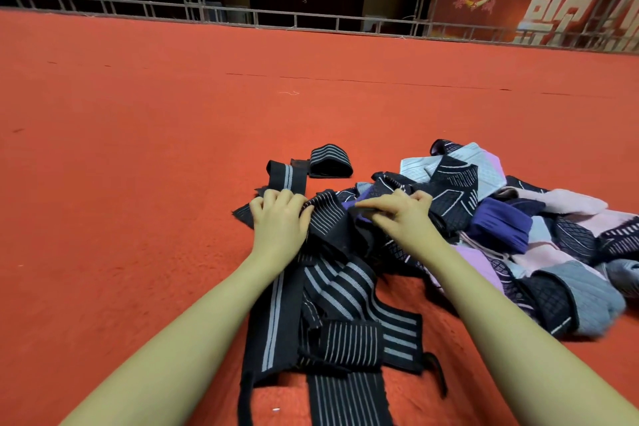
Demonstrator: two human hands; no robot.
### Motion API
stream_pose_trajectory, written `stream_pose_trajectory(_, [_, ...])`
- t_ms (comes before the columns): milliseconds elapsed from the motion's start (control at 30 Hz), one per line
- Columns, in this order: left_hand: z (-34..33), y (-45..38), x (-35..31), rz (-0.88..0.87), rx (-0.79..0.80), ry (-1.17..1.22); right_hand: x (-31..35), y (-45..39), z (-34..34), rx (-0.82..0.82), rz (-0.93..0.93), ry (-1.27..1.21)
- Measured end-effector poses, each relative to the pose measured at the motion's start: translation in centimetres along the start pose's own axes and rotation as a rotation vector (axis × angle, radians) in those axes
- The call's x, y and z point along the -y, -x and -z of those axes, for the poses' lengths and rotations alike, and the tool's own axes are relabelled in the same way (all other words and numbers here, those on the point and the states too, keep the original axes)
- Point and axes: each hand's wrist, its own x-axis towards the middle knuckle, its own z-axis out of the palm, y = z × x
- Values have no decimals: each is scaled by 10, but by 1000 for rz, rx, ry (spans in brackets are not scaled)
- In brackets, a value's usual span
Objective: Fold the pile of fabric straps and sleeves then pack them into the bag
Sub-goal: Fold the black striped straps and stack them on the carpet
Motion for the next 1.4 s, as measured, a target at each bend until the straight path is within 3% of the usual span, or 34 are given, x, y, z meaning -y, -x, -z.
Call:
stream_pose_trajectory(100, [7,-5,-3,-55,-62,-41,4,11,-2,2,-68,-137])
stream_pose_trajectory(267, [12,-8,-3,-101,-115,-66,11,8,-8,-293,-204,-58])
stream_pose_trajectory(400, [14,-16,-7,-145,-124,-101,12,-1,-5,-192,-277,109])
stream_pose_trajectory(467, [14,-21,-10,-167,-137,-112,9,-1,-1,-225,-262,183])
stream_pose_trajectory(667, [15,-37,-23,-152,-217,-124,-6,0,23,-663,-166,95])
stream_pose_trajectory(833, [15,-53,-43,-73,-289,-68,-20,-13,38,-816,-220,72])
stream_pose_trajectory(900, [8,-54,-53,-106,-147,-96,-29,-15,41,-839,-236,85])
stream_pose_trajectory(1033, [-9,-44,-68,-205,522,-126,-53,-11,45,-853,-290,120])
stream_pose_trajectory(1133, [-20,-35,-73,-198,806,-23,-68,-6,49,-860,-351,115])
stream_pose_trajectory(1267, [-24,-38,-75,-185,848,58,-74,-8,52,-908,-382,93])
stream_pose_trajectory(1400, [-23,-45,-75,-180,739,55,-62,-15,41,-835,-183,115])
